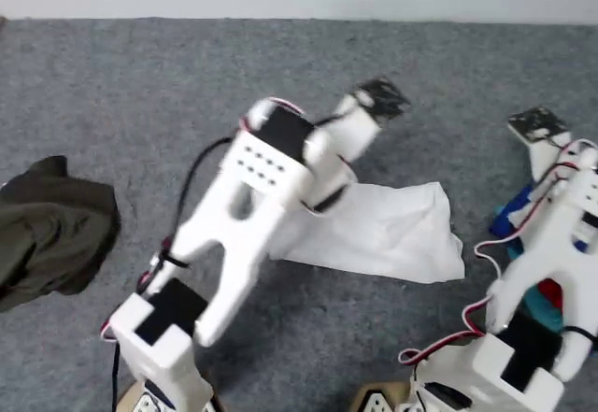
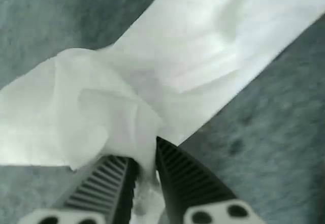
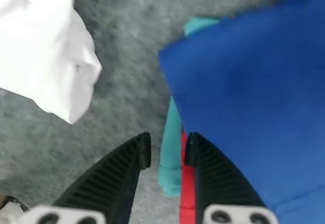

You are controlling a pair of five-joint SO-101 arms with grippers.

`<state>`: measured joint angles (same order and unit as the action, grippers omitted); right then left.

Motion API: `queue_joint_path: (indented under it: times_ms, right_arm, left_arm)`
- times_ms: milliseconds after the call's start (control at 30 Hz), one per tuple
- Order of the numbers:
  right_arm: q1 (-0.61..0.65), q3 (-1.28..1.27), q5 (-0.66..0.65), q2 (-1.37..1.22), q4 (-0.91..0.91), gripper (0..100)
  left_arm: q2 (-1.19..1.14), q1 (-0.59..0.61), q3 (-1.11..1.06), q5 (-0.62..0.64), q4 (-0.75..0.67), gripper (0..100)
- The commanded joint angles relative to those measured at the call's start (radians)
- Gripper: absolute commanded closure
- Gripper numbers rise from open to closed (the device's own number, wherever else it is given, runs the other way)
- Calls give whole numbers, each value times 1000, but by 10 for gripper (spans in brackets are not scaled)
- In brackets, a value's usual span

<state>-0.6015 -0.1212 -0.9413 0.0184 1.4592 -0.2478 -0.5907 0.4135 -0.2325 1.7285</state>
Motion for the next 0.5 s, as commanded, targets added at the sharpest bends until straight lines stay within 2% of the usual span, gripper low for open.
queue_joint_path:
  times_ms: [0,133,233,333,467]
  right_arm:
    - [-50,14,-41,8,12,867]
    - [-116,14,-83,8,12,867]
    - [-163,11,-123,27,12,867]
    - [-186,8,-153,67,12,867]
    - [-186,8,-157,96,10,867]
  left_arm:
    - [-25,-84,101,61,29,987]
    - [-146,-126,280,127,29,987]
    - [-253,-164,412,175,29,949]
    - [-345,-216,521,250,29,897]
    - [-427,-296,602,264,29,881]
